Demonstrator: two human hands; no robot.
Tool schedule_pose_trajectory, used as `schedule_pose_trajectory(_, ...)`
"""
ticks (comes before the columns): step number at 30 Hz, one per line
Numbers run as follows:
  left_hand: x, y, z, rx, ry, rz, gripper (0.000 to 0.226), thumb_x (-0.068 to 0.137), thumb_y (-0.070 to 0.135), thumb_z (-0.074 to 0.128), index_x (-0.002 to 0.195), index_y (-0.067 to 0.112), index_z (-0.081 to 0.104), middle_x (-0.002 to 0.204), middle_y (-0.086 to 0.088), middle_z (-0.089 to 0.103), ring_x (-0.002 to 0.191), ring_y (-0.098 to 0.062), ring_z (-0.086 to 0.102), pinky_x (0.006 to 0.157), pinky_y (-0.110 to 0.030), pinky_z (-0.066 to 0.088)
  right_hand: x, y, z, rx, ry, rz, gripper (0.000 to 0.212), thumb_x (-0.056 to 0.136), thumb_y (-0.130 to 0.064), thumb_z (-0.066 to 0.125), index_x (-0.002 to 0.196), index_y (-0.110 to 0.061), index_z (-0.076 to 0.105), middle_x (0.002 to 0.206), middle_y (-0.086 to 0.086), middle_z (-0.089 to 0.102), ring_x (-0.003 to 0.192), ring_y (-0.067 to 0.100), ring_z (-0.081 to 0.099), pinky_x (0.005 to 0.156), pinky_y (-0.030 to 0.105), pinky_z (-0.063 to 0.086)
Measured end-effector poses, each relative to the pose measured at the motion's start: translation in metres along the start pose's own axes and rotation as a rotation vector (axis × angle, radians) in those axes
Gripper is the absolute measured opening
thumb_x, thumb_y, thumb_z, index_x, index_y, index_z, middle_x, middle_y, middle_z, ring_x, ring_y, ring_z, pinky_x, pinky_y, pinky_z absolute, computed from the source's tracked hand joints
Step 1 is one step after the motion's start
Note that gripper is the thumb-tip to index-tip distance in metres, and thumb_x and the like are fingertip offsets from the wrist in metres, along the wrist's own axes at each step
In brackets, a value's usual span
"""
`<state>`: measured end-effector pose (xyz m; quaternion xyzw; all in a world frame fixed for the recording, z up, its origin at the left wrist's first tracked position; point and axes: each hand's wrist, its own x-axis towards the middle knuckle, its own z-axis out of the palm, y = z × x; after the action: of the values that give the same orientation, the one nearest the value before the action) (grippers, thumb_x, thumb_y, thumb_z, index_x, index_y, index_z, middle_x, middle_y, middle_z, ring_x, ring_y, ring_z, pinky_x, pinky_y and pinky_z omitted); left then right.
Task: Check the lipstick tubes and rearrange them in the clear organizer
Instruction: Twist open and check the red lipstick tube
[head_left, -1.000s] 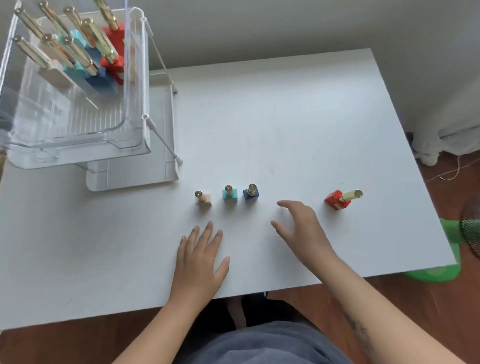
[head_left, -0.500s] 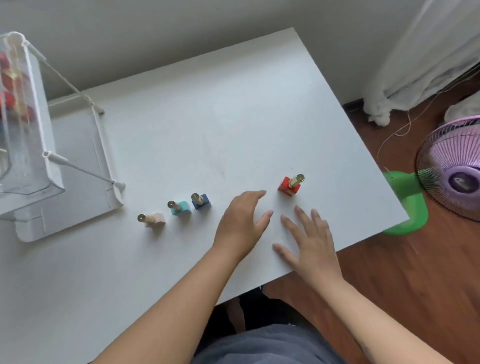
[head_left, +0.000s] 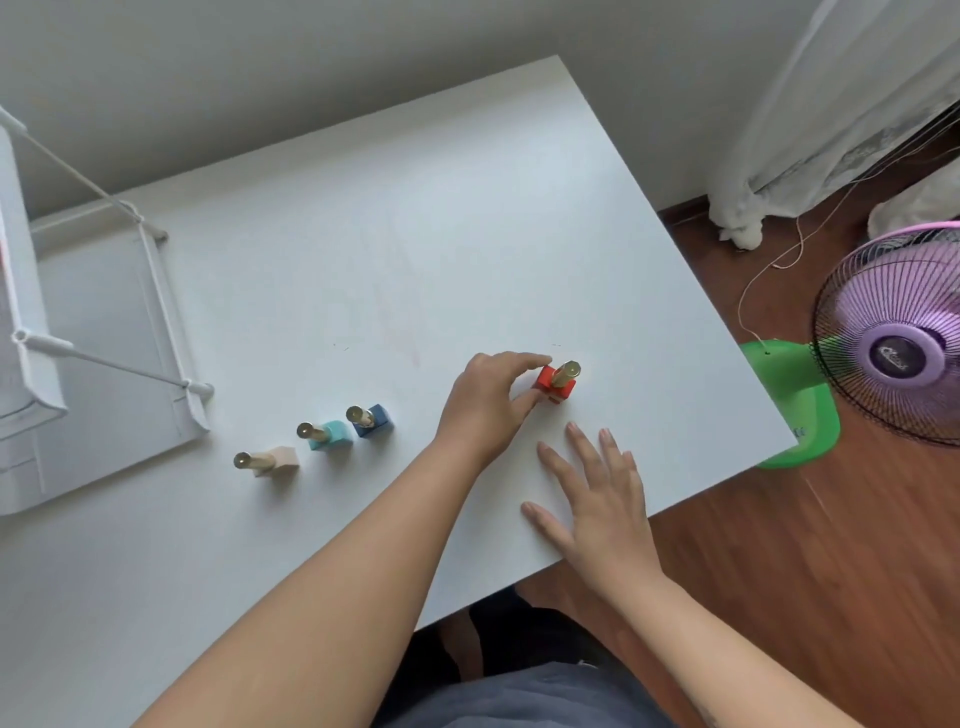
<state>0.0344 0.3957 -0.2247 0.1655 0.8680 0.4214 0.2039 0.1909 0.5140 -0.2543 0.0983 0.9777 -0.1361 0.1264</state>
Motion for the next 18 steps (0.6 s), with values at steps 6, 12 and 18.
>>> schedule_pose_trajectory(6,-0.003,0.002,-0.01,-0.172,-0.035,-0.081,0.007,0.085,0.038,0.07,0.09,0.035,0.066,0.097,0.026,0.068,0.1,-0.004,0.055,0.085,-0.029,0.046,0.001,-0.002,-0.004,0.015,-0.025,-0.002,0.062,0.088,-0.066,0.039,0.144,-0.042,0.03,0.16,-0.005,0.016,0.149,0.027,0.002,0.119,0.044,0.0)
schedule_pose_trajectory(12,-0.024,0.016,-0.044,-0.319,0.044,-0.055,0.012,0.082,0.036,0.073,0.087,0.029,0.065,0.093,0.02,0.073,0.096,0.004,0.065,0.089,-0.026,0.048,0.02,-0.015,-0.036,0.131,-0.075,0.103,0.052,0.087,-0.054,0.055,0.136,-0.04,0.042,0.155,-0.007,0.027,0.144,0.022,0.017,0.115,0.044,0.015)
schedule_pose_trajectory(18,-0.047,0.036,-0.099,-0.36,0.194,0.008,0.01,0.083,0.024,0.072,0.09,0.029,0.066,0.094,0.015,0.074,0.094,-0.001,0.069,0.09,-0.033,0.054,0.071,-0.048,-0.128,0.64,0.052,0.069,0.025,0.093,-0.03,0.057,0.118,-0.032,0.059,0.125,-0.012,0.059,0.116,0.009,0.055,0.092,0.025,0.043)
